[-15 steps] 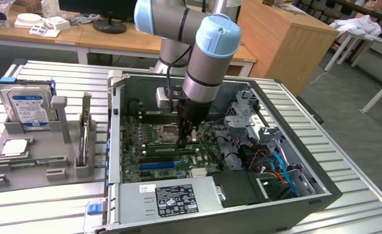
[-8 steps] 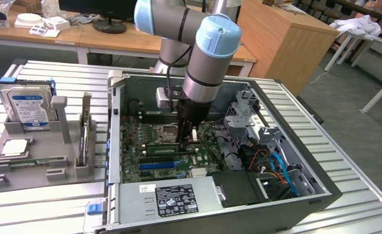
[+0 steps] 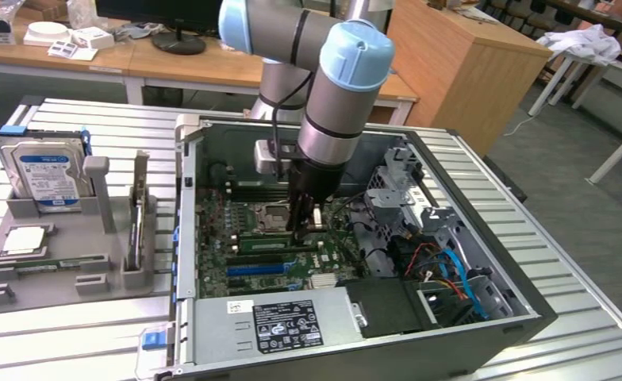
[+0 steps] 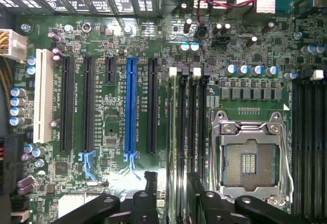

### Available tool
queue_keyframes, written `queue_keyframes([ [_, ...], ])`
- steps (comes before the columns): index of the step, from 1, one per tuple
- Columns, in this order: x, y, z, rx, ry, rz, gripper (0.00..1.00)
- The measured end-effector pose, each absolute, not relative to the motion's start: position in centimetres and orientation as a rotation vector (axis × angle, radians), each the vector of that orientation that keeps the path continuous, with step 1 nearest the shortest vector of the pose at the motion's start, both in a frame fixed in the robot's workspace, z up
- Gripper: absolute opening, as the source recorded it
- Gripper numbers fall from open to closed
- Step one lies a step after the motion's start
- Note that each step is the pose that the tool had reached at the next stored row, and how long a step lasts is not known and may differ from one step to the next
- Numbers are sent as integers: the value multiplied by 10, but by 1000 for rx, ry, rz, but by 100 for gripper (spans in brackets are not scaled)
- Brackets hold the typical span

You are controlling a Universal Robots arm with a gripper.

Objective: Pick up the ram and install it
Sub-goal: 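Insert the ram into the slot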

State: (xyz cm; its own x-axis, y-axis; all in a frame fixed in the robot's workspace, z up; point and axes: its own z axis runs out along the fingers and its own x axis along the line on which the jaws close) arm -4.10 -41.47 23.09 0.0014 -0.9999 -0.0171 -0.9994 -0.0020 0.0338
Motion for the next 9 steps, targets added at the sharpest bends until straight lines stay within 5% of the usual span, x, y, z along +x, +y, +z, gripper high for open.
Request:
queue_keyframes([
  [9, -41, -415, 243, 2215, -2211, -56, 37],
])
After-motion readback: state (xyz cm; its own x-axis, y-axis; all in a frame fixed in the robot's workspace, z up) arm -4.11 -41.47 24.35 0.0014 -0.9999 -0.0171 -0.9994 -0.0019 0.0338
